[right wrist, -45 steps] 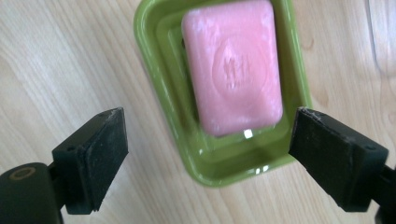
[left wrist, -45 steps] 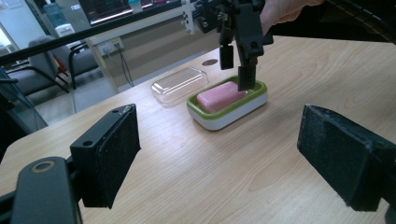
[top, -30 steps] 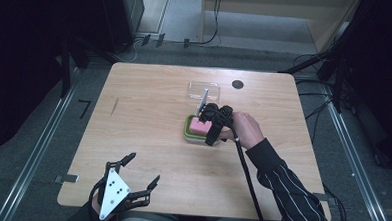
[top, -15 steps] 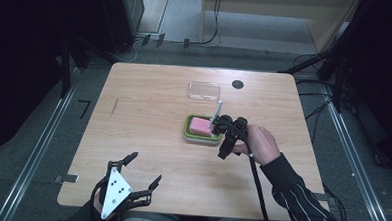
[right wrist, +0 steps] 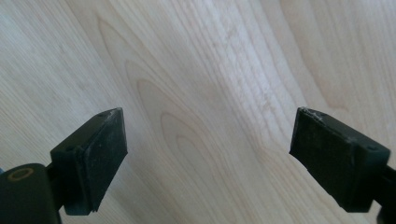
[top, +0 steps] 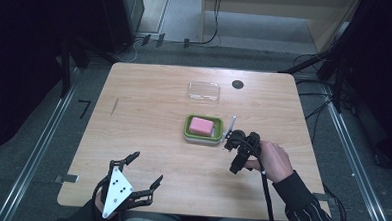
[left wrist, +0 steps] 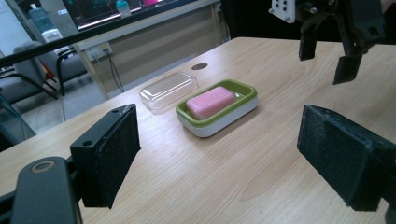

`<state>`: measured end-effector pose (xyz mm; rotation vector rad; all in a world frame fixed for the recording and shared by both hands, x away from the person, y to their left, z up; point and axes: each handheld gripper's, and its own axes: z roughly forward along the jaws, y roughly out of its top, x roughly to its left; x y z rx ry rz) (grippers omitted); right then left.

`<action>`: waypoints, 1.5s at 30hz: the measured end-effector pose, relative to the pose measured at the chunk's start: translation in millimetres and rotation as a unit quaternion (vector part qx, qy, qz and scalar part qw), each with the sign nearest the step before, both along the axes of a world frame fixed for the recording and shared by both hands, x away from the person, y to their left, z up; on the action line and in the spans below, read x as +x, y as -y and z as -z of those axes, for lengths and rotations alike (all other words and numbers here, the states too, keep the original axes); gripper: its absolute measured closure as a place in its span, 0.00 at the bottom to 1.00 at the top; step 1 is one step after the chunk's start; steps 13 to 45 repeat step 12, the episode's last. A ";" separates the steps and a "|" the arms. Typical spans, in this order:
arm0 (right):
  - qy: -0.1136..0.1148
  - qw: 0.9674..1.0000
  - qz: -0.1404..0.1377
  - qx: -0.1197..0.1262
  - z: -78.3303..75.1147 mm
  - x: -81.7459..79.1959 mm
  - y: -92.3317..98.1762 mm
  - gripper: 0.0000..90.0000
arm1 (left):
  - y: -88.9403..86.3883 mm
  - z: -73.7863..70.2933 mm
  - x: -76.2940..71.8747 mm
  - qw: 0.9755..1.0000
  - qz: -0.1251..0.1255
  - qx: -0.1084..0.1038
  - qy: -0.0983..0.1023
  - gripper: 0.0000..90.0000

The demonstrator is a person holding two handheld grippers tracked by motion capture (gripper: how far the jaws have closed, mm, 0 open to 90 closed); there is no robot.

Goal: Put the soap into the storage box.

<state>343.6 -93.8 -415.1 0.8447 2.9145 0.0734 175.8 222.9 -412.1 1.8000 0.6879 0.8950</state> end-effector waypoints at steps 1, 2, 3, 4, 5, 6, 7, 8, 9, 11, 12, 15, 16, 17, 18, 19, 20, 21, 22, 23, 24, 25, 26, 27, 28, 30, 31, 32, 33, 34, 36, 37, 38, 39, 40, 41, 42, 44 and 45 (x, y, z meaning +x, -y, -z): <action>0.001 1.000 0.002 -0.002 1.8 -1.5 1.7 0.13 | 0.2 0.1 0.4 1.000 0.001 -0.001 0.001 0.15; 0.000 1.000 0.005 -0.002 3.9 -2.6 4.0 0.14 | 0.4 0.1 0.4 1.000 0.001 -0.001 0.000 0.15; 0.000 1.000 0.008 -0.004 4.9 -3.7 5.1 0.15 | 0.6 0.2 0.5 1.000 0.001 -0.002 0.001 0.15; 0.001 1.000 0.011 -0.005 6.0 -5.4 6.1 0.15 | 0.7 0.2 0.8 1.000 0.002 -0.001 0.001 0.15; 0.001 1.000 0.008 -0.007 7.2 -7.0 7.9 0.15 | 0.8 0.2 1.0 1.000 0.002 0.000 0.001 0.15; 0.002 1.000 0.006 -0.009 8.1 -8.2 9.2 0.15 | 1.0 0.2 1.0 1.000 0.002 0.000 0.001 0.15; 0.003 1.000 0.002 -0.010 8.7 -8.9 10.3 0.15 | 1.3 0.2 1.1 1.000 0.003 0.000 0.001 0.15; 0.000 1.000 0.004 -0.008 10.3 -10.4 11.6 0.15 | 1.4 0.2 1.2 1.000 0.003 0.000 0.001 0.15; -0.001 1.000 0.003 -0.009 11.1 -11.1 12.2 0.16 | 1.6 0.2 1.3 1.000 0.003 0.000 0.001 0.15; -0.002 1.000 0.000 -0.009 13.9 -12.4 13.4 0.16 | 1.9 0.2 1.4 1.000 0.003 0.000 0.001 0.15; -0.004 1.000 -0.002 -0.010 14.3 -13.0 13.4 0.16 | 2.2 0.2 1.6 1.000 0.003 0.000 0.000 0.15; -0.004 1.000 -0.002 -0.010 14.3 -13.0 13.4 0.16 | 2.2 0.2 1.6 1.000 0.003 0.000 0.000 0.15; -0.004 1.000 -0.002 -0.010 14.3 -13.0 13.4 0.16 | 2.2 0.2 1.6 1.000 0.003 0.000 0.000 0.15; -0.004 1.000 -0.002 -0.010 14.3 -13.0 13.4 0.16 | 2.2 0.2 1.6 1.000 0.003 0.000 0.000 0.15; -0.004 1.000 -0.002 -0.010 14.3 -13.0 13.4 0.16 | 2.2 0.2 1.6 1.000 0.003 0.000 0.000 0.15; -0.004 1.000 -0.002 -0.010 14.3 -13.0 13.4 0.16 | 2.2 0.2 1.6 1.000 0.003 0.000 0.000 0.15; -0.004 1.000 -0.002 -0.010 14.3 -13.0 13.4 0.16 | 2.2 0.2 1.6 1.000 0.003 0.000 0.000 0.15; -0.004 1.000 -0.002 -0.010 14.3 -13.0 13.4 0.16 | 2.2 0.2 1.6 1.000 0.003 0.000 0.000 0.15; -0.004 1.000 -0.002 -0.010 14.3 -13.0 13.4 0.16 | 2.2 0.2 1.6 1.000 0.003 0.000 0.000 0.15; -0.004 1.000 -0.002 -0.010 14.3 -13.0 13.4 0.16 | 2.2 0.2 1.6 1.000 0.003 0.000 0.000 0.15; -0.004 1.000 -0.002 -0.010 14.3 -13.0 13.4 0.16 | 2.2 0.2 1.6 1.000 0.003 0.000 0.000 0.15; -0.004 1.000 -0.002 -0.010 14.3 -13.0 13.4 0.16 | 2.2 0.2 1.6 1.000 0.003 0.000 0.000 0.15; -0.004 1.000 -0.002 -0.010 14.3 -13.0 13.4 0.16 | 2.2 0.2 1.6 1.000 0.003 0.000 0.000 0.15; -0.004 1.000 -0.002 -0.010 14.3 -13.0 13.4 0.16 | 2.2 0.2 1.6 1.000 0.003 0.000 0.000 0.15; -0.004 1.000 -0.002 -0.010 14.3 -13.0 13.4 0.16 | 2.2 0.2 1.6 1.000 0.003 0.000 0.000 0.15; -0.004 1.000 -0.002 -0.010 14.3 -13.0 13.4 0.16 | 2.2 0.2 1.6 1.000 0.003 0.000 0.000 0.15; -0.004 1.000 -0.002 -0.010 14.3 -13.0 13.4 0.16 | 2.2 0.2 1.6 1.000 0.003 0.000 0.000 0.15; -0.004 1.000 -0.002 -0.010 14.3 -13.0 13.4 0.16 | 2.2 0.2 1.6 1.000 0.003 0.000 0.000 0.15; -0.004 1.000 -0.002 -0.010 14.3 -13.0 13.4 0.16 | 2.2 0.2 1.6 1.000 0.003 0.000 0.000 0.15; -0.004 1.000 -0.002 -0.010 14.3 -13.0 13.4 0.16 | 2.2 0.2 1.6 1.000 0.003 0.000 0.000 0.15; -0.004 1.000 -0.002 -0.010 14.3 -13.0 13.4 0.16 | 2.2 0.2 1.6 1.000 0.003 0.000 0.000 0.15; -0.004 1.000 -0.002 -0.010 14.3 -13.0 13.4 0.16 | 2.2 0.2 1.6 1.000 0.003 0.000 0.000 0.15; -0.004 1.000 -0.002 -0.010 14.3 -13.0 13.4 0.16 | 2.2 0.2 1.6 1.000 0.003 0.000 0.000 0.15; -0.004 1.000 -0.002 -0.010 14.3 -13.0 13.4 0.16 | 2.2 0.2 1.6 1.000 0.003 0.000 0.000 0.15; -0.004 1.000 -0.002 -0.010 14.3 -13.0 13.4 0.16 | 2.2 0.2 1.6 1.000 0.003 0.000 0.000 0.15; -0.004 1.000 -0.002 -0.010 14.3 -13.0 13.4 0.16 | 2.2 0.2 1.6 1.000 0.003 0.000 0.000 0.15; -0.004 1.000 -0.002 -0.010 14.3 -13.0 13.4 0.16 | 2.2 0.2 1.6 1.000 0.003 0.000 0.000 0.15; -0.004 1.000 -0.002 -0.010 14.3 -13.0 13.4 0.16 | 2.2 0.2 1.6 1.000 0.003 0.000 0.000 0.15; -0.004 1.000 -0.002 -0.010 14.3 -13.0 13.4 0.16 | 2.2 0.2 1.6 1.000 0.003 0.000 0.000 0.15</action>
